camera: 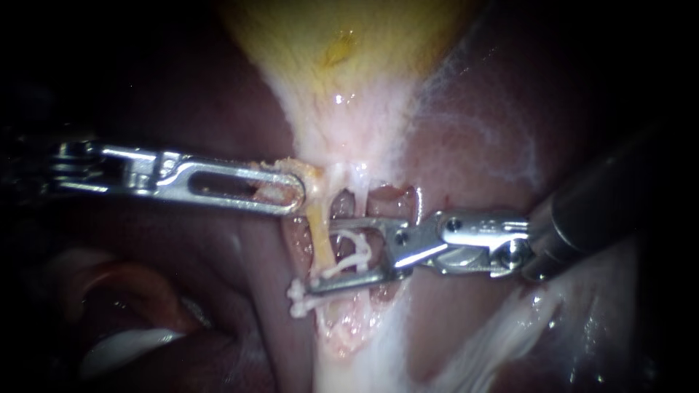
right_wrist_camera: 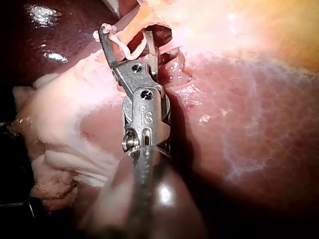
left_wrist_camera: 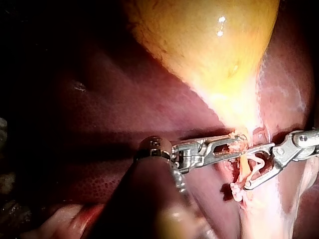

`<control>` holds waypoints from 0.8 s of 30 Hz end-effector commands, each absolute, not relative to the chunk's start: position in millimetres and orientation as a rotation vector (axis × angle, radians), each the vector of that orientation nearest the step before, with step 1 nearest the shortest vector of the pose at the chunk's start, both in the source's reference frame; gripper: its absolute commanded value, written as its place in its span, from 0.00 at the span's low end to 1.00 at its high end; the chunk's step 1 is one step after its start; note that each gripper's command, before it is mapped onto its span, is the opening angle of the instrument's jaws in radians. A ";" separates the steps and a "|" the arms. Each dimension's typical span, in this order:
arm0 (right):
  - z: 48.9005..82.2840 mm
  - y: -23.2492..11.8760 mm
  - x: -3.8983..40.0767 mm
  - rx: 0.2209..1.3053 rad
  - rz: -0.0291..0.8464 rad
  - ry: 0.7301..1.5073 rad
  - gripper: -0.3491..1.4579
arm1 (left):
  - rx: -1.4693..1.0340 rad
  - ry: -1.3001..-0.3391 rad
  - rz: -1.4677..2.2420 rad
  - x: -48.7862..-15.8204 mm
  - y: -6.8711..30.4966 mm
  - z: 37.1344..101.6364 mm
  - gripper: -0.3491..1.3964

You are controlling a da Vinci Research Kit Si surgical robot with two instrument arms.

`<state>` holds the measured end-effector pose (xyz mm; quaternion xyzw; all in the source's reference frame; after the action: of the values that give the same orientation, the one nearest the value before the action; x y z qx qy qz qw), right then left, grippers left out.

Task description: Clipping third clip left tube

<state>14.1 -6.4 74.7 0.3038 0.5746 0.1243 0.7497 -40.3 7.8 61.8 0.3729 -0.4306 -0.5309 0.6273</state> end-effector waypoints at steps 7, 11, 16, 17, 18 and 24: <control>74.6 -5.9 15.2 0.762 0.334 1.341 0.46 | 0.856 -0.987 -1.216 -40.2 8.0 62.0 0.00; 74.5 -5.5 15.8 0.797 0.347 1.373 0.46 | 0.857 -0.987 -1.215 -40.1 8.1 62.3 0.00; 74.0 -4.3 15.7 0.812 0.365 1.389 0.45 | 0.857 -0.987 -1.215 -40.1 8.2 62.3 0.00; 73.8 -4.0 15.6 0.808 0.371 1.392 0.44 | 0.857 -0.987 -1.215 -40.1 8.2 62.4 0.00; 73.7 -3.8 15.5 0.807 0.375 1.394 0.44 | 0.857 -0.987 -1.215 -40.1 8.2 62.4 0.00; 73.0 -2.8 15.3 0.809 0.390 1.416 0.42 | 0.857 -0.987 -1.215 -40.1 8.2 62.4 0.00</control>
<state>15.2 -2.7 73.0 0.3601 0.6275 0.1740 0.6681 -40.1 8.2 62.4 0.3738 -0.4306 -0.5299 0.6278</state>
